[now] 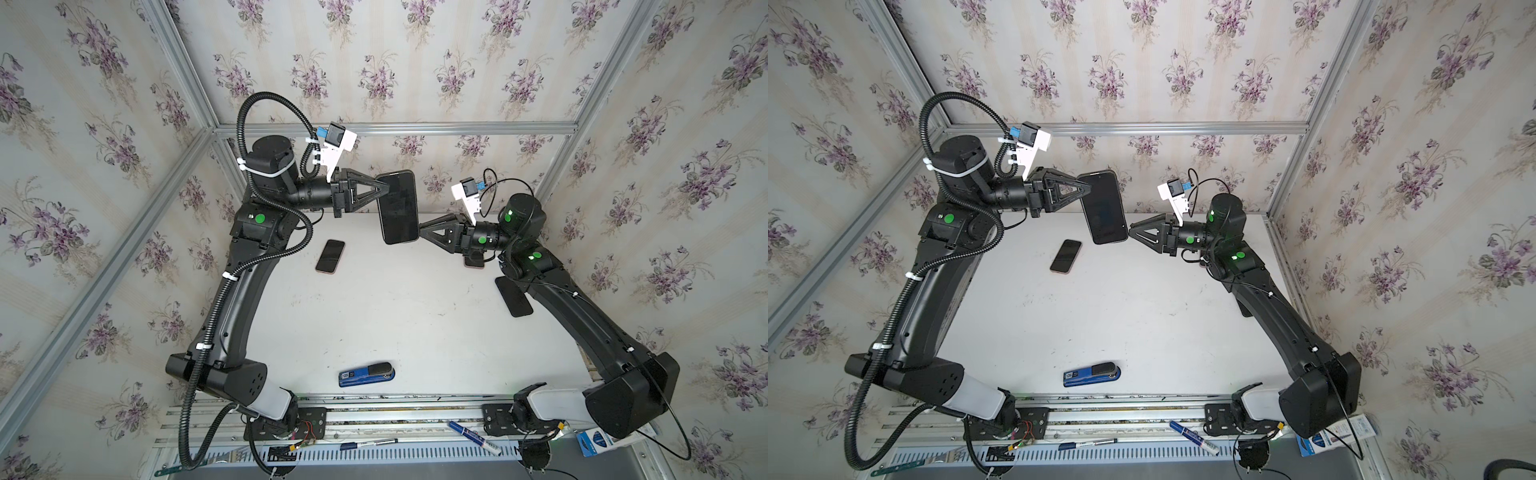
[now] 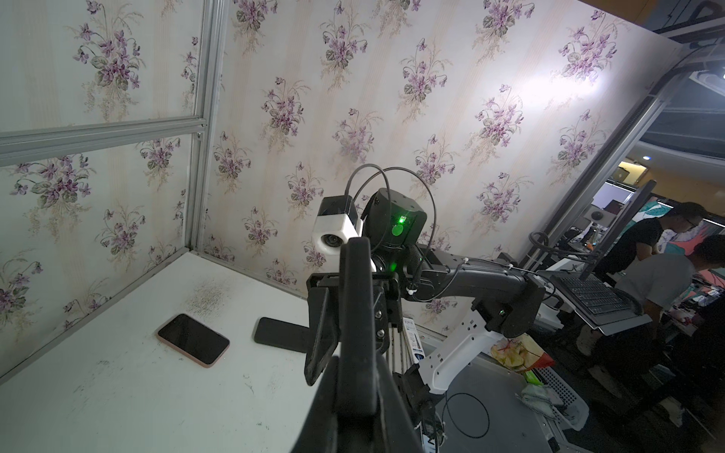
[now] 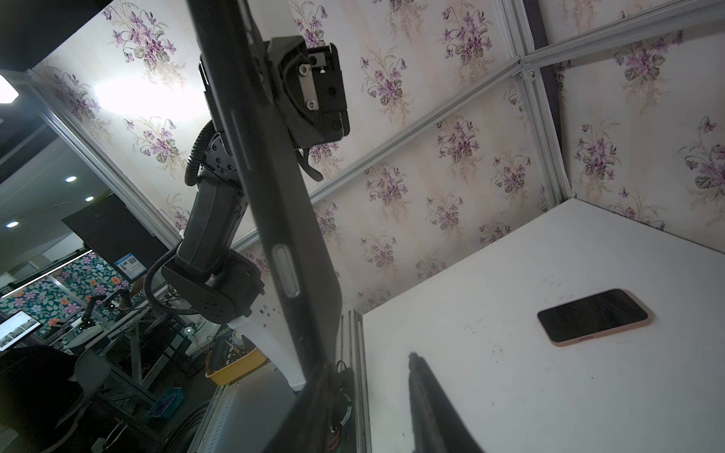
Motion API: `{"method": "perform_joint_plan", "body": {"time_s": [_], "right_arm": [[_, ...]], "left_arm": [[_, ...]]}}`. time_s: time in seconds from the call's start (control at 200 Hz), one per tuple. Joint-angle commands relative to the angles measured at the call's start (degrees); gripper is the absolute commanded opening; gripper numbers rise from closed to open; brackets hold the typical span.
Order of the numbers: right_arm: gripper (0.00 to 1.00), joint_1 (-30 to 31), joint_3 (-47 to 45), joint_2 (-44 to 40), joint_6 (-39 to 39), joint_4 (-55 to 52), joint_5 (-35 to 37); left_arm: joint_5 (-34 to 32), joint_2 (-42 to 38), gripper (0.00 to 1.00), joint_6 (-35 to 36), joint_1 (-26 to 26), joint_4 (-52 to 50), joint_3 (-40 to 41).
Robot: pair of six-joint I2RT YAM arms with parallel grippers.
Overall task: Take the phone out of the phone case
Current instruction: Remove the phone case from the phone.
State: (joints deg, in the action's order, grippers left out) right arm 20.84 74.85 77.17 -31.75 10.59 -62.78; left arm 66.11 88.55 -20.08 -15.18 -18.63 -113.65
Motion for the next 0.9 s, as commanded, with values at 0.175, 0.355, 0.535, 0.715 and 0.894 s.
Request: {"method": "perform_joint_plan", "body": {"time_s": [0.175, 0.355, 0.535, 0.715, 0.894], "right_arm": [[0.38, 0.7, -1.5, -0.6, -4.1, 8.5, -1.5], [0.37, 1.7, -2.3, -0.6, -4.4, 9.0, -1.6], [0.27, 2.1, -2.5, -0.2, -4.2, 9.5, -1.4], [0.12, 2.1, -4.3, -1.0, -3.4, 9.7, -2.1], [0.00, 2.1, -5.0, -1.5, -0.9, 10.7, -2.0]], "left_arm": [[0.1, 0.1, 0.00, 1.0, -0.2, 2.0, -0.1], [0.0, 0.2, 0.00, 1.1, -0.5, 2.0, -0.2], [0.0, 0.2, 0.00, 1.2, -0.5, 2.0, -0.2], [0.1, 0.3, 0.00, 0.9, -0.6, 2.0, -0.4], [0.2, 0.1, 0.00, 0.9, -1.2, 2.0, -0.4]]}}
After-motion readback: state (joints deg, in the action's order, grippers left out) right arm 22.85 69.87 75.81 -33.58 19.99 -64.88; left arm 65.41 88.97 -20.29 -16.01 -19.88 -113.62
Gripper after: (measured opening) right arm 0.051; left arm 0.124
